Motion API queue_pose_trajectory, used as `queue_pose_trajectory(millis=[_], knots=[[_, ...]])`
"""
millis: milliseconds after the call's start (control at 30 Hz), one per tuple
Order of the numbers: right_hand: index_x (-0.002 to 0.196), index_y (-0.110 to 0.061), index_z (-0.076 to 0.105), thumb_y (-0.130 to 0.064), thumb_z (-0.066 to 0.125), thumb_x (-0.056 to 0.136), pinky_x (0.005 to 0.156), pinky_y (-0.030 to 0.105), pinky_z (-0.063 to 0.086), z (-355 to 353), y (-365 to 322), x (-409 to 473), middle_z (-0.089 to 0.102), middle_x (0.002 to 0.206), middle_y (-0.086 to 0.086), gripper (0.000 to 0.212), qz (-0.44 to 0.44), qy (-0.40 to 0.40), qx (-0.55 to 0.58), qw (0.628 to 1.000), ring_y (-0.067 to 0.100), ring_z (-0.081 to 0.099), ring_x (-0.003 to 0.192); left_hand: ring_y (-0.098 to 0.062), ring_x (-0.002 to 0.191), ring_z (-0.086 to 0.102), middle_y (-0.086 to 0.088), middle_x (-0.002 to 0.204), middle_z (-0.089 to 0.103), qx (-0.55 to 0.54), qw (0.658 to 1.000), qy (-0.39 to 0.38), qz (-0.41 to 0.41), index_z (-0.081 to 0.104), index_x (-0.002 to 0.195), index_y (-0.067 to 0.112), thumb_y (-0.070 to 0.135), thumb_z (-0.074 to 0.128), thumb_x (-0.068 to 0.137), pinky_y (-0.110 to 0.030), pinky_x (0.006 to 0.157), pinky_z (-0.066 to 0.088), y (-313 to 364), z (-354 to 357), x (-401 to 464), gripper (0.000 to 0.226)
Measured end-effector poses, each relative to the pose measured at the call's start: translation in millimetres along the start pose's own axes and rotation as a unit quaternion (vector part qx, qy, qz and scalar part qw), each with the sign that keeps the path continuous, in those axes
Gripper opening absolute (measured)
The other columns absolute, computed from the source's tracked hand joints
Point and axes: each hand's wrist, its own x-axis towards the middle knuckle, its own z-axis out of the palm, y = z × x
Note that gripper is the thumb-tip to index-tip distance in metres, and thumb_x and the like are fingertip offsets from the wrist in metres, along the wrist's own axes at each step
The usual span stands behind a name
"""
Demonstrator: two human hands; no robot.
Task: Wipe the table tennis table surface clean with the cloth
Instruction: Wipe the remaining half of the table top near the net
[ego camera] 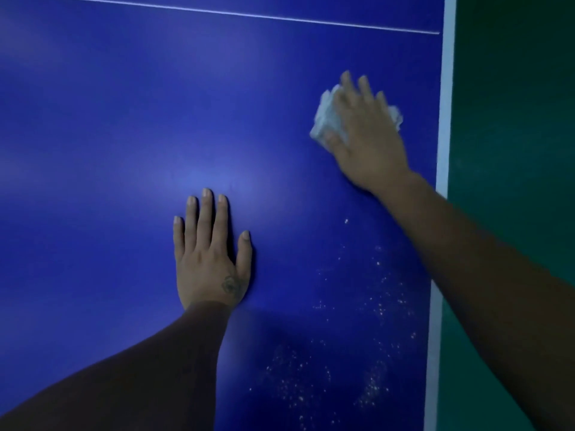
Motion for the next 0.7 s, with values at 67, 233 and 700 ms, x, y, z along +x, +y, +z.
queue_pose_trajectory(millis=[67, 233, 700], knots=[[0.168, -0.013, 0.022, -0.046, 0.034, 0.113, 0.134, 0.051, 0.011, 0.4, 7.0, -12.3, 0.016, 0.178, 0.006, 0.066, -0.015, 0.011, 0.013, 1.000, 0.030, 0.013, 0.164, -0.025, 0.165, 0.007, -0.005, 0.177, 0.016, 0.001, 1.000, 0.000, -0.001, 0.027, 0.168, 0.013, 0.046, 0.041, 0.107, -0.055, 0.132, 0.011, -0.3, 0.2, 0.4, 0.071], [0.162, -0.010, 0.035, -0.024, 0.057, 0.107, 0.123, 0.060, 0.034, 15.4, -42.7, -127.6, 0.034, 0.167, 0.018, 0.061, -0.187, -0.064, -0.041, 0.979, 0.041, 0.037, 0.150, -0.026, 0.165, 0.008, -0.006, 0.177, 0.018, -0.004, 1.000, 0.003, 0.000, 0.028, 0.167, 0.013, 0.045, 0.042, 0.107, -0.056, 0.131, 0.013, -0.1, -1.4, -0.8, 0.070], [0.170, -0.015, 0.016, -0.039, 0.031, 0.115, 0.134, 0.053, 0.011, 4.5, 42.5, -163.0, 0.010, 0.179, 0.003, 0.062, -0.011, -0.045, -0.004, 0.999, 0.024, 0.004, 0.166, -0.025, 0.165, 0.003, -0.004, 0.178, 0.012, 0.000, 1.000, -0.018, -0.005, 0.023, 0.169, 0.014, 0.047, 0.036, 0.108, -0.053, 0.133, 0.005, 1.5, -1.7, -1.2, 0.071]])
